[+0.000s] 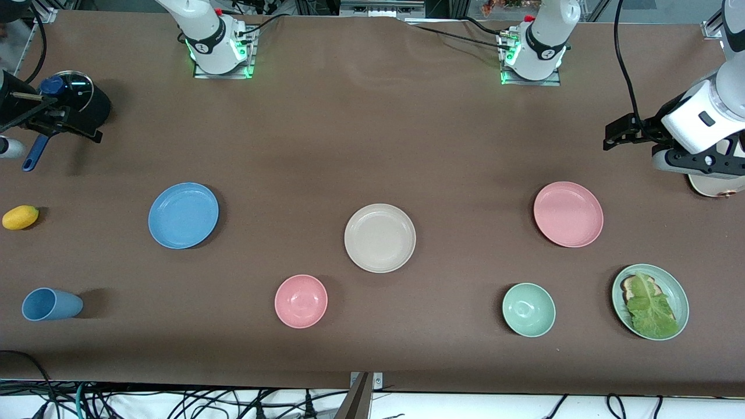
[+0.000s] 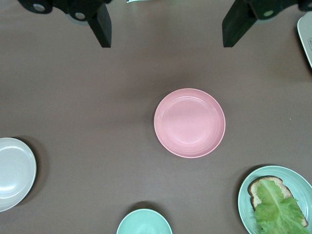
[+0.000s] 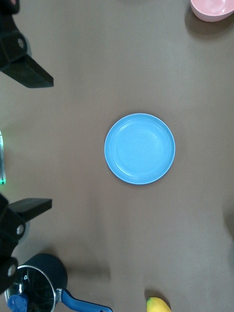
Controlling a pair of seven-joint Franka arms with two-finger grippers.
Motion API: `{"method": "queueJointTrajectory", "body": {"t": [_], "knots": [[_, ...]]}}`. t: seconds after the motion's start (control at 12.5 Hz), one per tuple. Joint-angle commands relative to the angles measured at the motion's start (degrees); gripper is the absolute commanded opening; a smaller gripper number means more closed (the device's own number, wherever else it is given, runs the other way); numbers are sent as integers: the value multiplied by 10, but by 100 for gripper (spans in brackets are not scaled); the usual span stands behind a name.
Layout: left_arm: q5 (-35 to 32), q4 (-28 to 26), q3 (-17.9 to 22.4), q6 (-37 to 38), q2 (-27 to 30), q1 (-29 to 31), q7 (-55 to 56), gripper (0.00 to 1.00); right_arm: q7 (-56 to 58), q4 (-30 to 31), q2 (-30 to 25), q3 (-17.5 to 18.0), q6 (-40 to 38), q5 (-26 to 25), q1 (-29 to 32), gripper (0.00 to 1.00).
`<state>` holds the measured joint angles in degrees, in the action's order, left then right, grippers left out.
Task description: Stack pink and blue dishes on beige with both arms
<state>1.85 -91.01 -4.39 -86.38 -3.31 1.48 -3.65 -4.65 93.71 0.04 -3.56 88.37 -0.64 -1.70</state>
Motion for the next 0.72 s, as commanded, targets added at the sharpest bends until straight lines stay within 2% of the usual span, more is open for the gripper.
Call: {"method": "queueJointTrajectory", "body": {"t": [0.0, 0.64], "knots": [[-12, 0, -1, -5, 1, 1, -5, 100, -3, -1, -4, -3, -3, 5, -2, 100], [-17, 20, 2, -4, -16, 6, 2, 100, -3, -1, -4, -3, -3, 5, -1, 100]]}}
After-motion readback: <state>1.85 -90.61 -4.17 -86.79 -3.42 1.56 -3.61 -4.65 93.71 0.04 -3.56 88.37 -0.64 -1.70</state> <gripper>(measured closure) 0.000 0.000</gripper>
